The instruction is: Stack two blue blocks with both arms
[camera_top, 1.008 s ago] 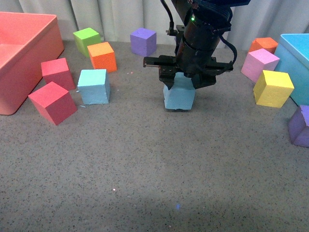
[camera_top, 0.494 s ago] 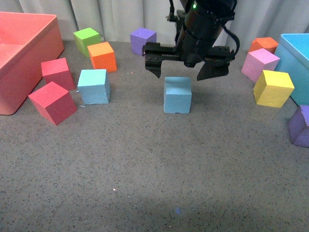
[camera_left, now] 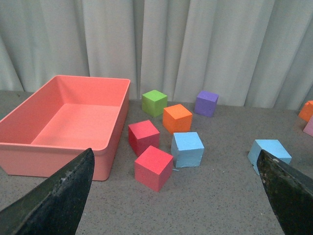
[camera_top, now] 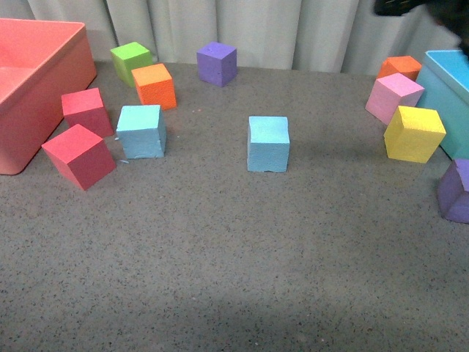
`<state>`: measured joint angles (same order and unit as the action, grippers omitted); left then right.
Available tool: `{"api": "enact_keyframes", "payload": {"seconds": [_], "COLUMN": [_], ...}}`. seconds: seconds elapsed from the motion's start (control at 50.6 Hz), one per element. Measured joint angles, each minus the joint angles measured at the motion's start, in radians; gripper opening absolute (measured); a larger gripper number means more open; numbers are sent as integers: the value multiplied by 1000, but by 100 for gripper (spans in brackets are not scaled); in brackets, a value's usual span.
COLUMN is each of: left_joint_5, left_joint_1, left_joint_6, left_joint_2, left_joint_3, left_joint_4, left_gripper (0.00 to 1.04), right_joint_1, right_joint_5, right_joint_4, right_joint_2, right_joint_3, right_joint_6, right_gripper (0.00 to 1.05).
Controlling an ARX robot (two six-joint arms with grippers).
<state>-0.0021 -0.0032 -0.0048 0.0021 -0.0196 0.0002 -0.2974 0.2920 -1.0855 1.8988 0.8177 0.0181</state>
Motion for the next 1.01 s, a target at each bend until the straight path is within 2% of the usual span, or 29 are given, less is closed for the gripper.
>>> {"api": "enact_keyframes", "payload": {"seconds": [0.198,0.336,0.613,0.909,0.949,1.008], "left_joint_5": [0,0,0,0,0,0], "left_joint_1": [0,0,0,0,0,0], "left_joint_6": [0,0,0,0,0,0], "left_joint_2": [0,0,0,0,0,0], "left_joint_3": [0,0,0,0,0,0], "left_joint_4": [0,0,0,0,0,0], "left_gripper": [98,98,98,98,98,98], "right_joint_1": [77,114,176,223,258,280], "right_joint_5": [-72,-119,-167,-220,-274,-283], "right_joint_4": [-83,-90,-58,63,91,120], "right_joint_2": [-198,-319,-513,-755,-797,-838], "right_joint_3": [-286,-433,-592,-715,-730,-742], "right_joint_6": [-16,-18,-18,-18,-18,-18], "right_gripper": [0,1,1,1,1,1]}}
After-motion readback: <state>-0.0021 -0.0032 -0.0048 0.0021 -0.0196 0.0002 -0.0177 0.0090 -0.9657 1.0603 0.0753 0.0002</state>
